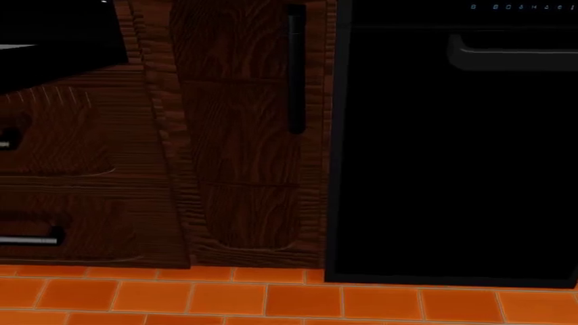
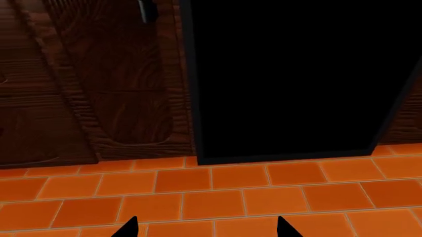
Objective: Close the oven door
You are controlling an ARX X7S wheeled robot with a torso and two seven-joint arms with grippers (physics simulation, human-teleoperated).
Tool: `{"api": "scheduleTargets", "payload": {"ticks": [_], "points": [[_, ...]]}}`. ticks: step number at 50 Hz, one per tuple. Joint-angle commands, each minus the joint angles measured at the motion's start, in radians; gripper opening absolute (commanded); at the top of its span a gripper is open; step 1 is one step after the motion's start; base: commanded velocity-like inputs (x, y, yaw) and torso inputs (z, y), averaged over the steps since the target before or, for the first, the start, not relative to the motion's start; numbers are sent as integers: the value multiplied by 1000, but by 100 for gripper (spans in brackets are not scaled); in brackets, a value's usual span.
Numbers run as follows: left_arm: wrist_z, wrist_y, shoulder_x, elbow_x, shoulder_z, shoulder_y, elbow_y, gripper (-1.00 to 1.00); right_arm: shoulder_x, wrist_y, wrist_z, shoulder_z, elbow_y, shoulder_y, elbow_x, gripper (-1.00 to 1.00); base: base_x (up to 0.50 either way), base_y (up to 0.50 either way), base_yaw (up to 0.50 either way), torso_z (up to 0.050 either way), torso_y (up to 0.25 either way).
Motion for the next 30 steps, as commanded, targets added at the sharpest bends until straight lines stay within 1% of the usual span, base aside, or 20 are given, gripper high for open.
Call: {"api": "scheduleTargets", "payload": {"ticks": [1, 7, 8, 9, 10, 11, 13, 14, 15, 16, 25, 30], "points": [[-4, 11, -2, -4, 2, 0, -4, 100, 2, -6, 7, -4, -1, 0, 4, 100, 0, 238, 0, 0, 0], [-6, 11, -4, -4, 7, 0, -1, 100, 3, -9, 10, -5, 0, -1, 6, 100, 0, 236, 0, 0, 0], [11, 118, 16, 10, 11, -15, -130, 100, 3, -9, 11, -6, 0, -1, 6, 100, 0, 234, 0, 0, 0], [13, 128, 18, 11, 12, -19, -143, 100, 4, -9, 11, -7, -1, -1, 6, 100, 0, 238, 0, 0, 0], [-3, 24, -3, -5, 10, -2, -15, 100, 5, -10, 11, -8, -2, -2, 5, 100, 0, 238, 0, 0, 0], [-5, 12, -6, -7, 11, 3, 3, 100, 5, -10, 12, -8, -2, -2, 6, 100, 0, 234, 0, 0, 0], [-4, 14, -6, -7, 12, 2, 1, 100, 6, -10, 11, -11, -4, -3, 6, 100, 0, 236, 0, 0, 0], [5, 81, 6, 2, 15, -8, -79, 100, 7, -10, 11, -12, -5, -4, 6, 100, 0, 234, 0, 0, 0], [-4, 19, -6, -7, 14, 0, -6, 100, 7, -10, 11, -11, -5, -4, 8, 100, 0, 238, 0, 0, 0], [-6, 10, -8, -9, 14, 2, 6, 100, 8, -10, 12, -13, -7, -4, 7, 100, 0, 234, 0, 0, 0], [-5, 14, -9, -13, 17, 0, -2, 100, 11, -7, 9, -16, -12, -5, 17, 100, 3, 234, 0, 0, 0], [-6, 8, -10, -19, 18, -1, 1, 100, 13, -12, 3, -21, -15, -6, 20, 100, 111, 235, 0, 0, 0]]}}
